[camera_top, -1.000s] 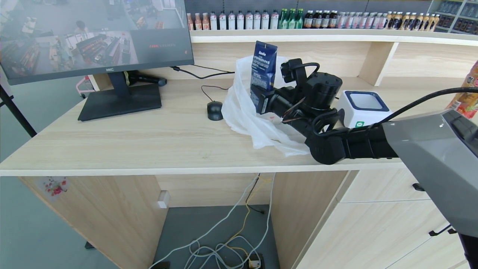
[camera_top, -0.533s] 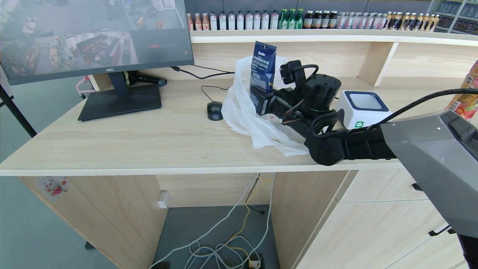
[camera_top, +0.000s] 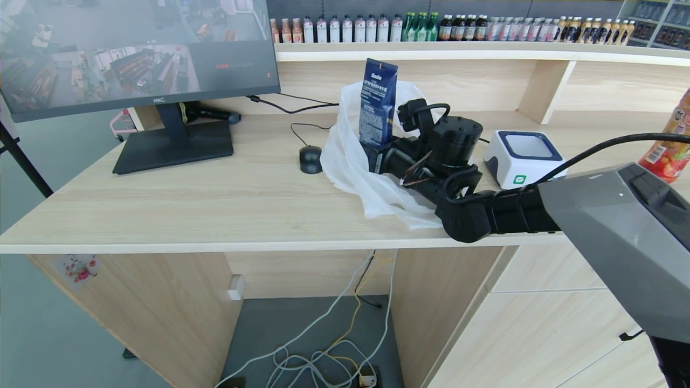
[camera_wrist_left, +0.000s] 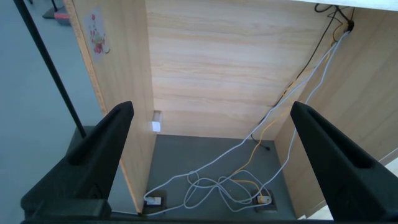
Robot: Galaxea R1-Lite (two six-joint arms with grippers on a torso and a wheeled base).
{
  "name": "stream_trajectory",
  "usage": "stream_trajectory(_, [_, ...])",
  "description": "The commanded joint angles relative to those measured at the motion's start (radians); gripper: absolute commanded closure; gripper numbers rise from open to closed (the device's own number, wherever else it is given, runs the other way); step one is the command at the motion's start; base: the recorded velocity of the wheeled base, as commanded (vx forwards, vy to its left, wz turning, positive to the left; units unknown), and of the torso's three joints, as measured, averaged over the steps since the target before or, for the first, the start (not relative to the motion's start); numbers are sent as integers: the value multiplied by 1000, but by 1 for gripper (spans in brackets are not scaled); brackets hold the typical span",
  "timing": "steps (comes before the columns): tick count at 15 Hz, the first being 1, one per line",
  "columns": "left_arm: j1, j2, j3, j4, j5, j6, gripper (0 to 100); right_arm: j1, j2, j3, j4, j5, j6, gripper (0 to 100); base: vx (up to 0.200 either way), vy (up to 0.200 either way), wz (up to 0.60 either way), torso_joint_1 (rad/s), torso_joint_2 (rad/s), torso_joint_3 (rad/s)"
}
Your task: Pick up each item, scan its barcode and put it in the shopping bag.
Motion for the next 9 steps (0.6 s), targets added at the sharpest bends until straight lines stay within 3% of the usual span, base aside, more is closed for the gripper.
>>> stream_trajectory(1, [1,0,0,0,0,-1,0,0,3,-4,-13,1,0,0,0,0,0,0,0,0])
stream_trajectory(9, [-1,0,0,0,0,-1,0,0,-2,-5,-15,0,0,0,0,0,0,0,0,0])
